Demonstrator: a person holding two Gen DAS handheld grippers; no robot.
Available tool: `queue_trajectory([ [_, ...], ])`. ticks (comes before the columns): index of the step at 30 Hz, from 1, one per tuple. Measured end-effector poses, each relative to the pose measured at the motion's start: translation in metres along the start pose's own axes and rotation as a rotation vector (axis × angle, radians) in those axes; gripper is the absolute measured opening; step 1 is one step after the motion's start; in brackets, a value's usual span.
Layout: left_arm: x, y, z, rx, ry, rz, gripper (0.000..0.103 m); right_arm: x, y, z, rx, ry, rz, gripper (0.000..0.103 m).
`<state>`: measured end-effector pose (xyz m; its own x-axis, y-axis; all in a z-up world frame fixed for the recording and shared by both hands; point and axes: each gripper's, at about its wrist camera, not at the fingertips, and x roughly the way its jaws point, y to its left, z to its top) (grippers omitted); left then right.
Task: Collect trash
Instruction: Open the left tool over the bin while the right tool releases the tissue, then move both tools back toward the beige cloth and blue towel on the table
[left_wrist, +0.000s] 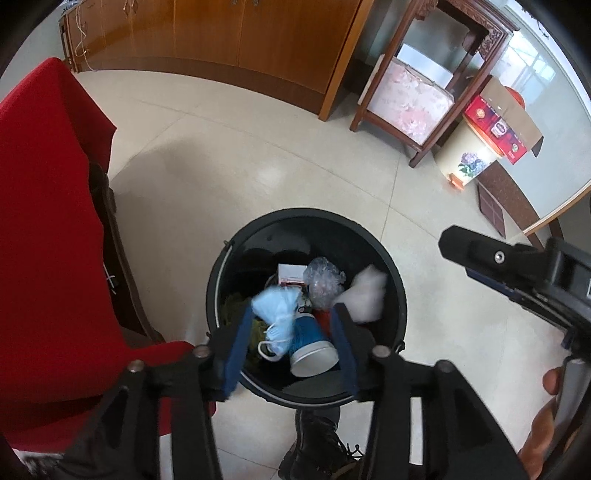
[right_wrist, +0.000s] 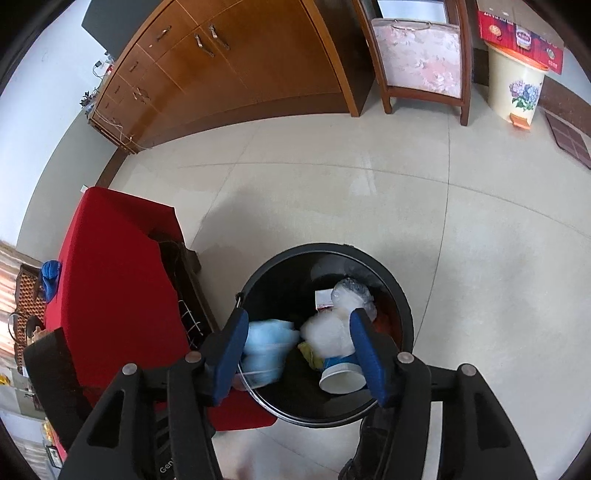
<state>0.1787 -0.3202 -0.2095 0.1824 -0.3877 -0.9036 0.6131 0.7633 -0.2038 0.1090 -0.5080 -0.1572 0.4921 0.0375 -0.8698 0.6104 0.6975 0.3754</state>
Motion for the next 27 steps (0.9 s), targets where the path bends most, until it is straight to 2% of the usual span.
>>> queue_trajectory([
  [6,-0.021,0.007,0.002,-0.009,-0.062,0.017,0.049,-0.008,0.005,0.001,-0.012,-0.038,-0.021,0.06],
  [13,-0.067,0.014,0.005,-0.009,-0.144,0.066,0.049,-0.023,0.027,-0.006,-0.086,-0.074,-0.062,0.06],
  [18,-0.1,0.032,0.003,-0.034,-0.203,0.093,0.049,-0.041,0.056,-0.022,-0.168,-0.112,-0.089,0.06],
  [27,-0.162,0.078,-0.016,-0.115,-0.297,0.184,0.055,-0.071,0.118,-0.054,-0.269,-0.151,-0.041,0.067],
])
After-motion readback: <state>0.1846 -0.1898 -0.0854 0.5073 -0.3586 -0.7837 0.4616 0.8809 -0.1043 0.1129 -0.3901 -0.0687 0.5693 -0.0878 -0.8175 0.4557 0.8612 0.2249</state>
